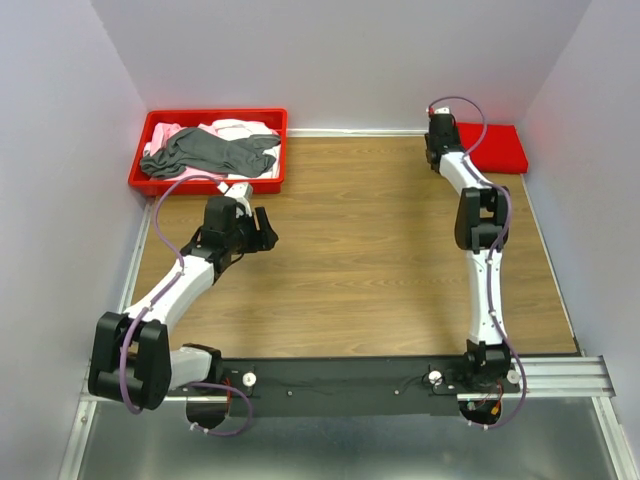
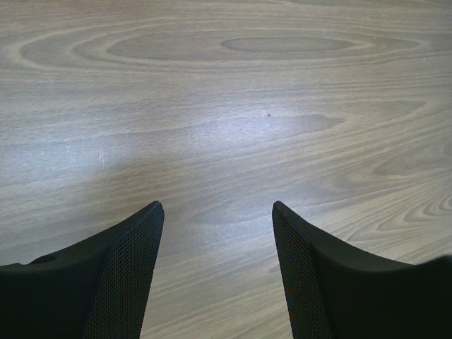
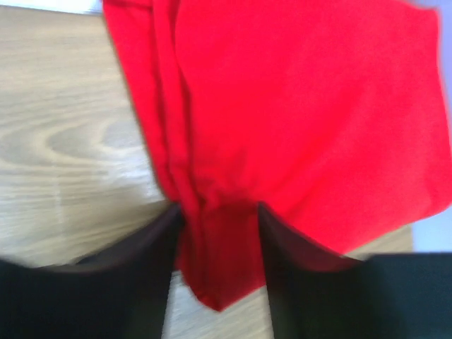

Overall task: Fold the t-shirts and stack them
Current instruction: Neatly place the folded tshirt to the corner, then reset both grippers

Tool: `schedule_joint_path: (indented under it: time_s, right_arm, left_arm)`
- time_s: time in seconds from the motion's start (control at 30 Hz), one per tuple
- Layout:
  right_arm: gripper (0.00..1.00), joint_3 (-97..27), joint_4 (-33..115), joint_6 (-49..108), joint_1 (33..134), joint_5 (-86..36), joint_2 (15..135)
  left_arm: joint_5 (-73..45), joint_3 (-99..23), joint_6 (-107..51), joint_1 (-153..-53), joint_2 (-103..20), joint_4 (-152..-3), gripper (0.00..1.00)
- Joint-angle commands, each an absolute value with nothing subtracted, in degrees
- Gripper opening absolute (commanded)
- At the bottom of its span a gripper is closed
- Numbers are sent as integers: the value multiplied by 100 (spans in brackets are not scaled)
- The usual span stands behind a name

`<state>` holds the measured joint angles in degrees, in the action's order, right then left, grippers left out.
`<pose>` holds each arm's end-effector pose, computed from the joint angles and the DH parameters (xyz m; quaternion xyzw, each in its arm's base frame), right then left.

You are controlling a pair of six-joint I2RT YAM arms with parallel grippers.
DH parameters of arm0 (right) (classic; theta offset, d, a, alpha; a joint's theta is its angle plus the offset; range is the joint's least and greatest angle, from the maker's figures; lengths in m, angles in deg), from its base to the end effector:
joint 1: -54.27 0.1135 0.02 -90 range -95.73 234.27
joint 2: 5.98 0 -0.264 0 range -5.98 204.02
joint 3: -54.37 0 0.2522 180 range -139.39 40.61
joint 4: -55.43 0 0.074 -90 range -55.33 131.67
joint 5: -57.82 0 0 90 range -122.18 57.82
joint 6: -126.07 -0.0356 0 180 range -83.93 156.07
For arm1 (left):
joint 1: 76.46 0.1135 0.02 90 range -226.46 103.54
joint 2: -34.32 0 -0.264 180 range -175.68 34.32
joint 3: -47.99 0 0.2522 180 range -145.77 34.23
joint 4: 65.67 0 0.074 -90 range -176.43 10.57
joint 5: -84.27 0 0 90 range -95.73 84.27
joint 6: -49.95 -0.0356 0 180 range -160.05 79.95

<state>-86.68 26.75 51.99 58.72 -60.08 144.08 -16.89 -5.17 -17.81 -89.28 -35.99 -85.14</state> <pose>0.5809 0.0285 0.1413 -0.0494 0.8762 -0.2581 0.4040 0.2515 -0.0643 0.2227 -0.0295 0.8898 -0.2175 0.4001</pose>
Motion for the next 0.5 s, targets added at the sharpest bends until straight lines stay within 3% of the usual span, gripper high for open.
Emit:
schedule_joint_path:
  time_s: [0.0,0.13,0.37,0.47]
  right_arm:
    - [63,-8201,2400,4882,5937,-5854,14127]
    - [79,-7132,2392,4189,5972,-5522,12939]
    - [89,-5126,2348,2887,5972,-4915,10137]
    - [100,-4275,2138,2710,5972,-4633,8655]
  left_arm:
    - [-1680,-497,-1852,-8903,-3556,-8426,71]
    - [-1549,-488,-1799,-8894,-3249,-8418,73]
    - [-1171,-427,-1790,-8894,-2423,-8426,78]
    - [-715,-401,-1712,-8894,-1854,-8523,78]
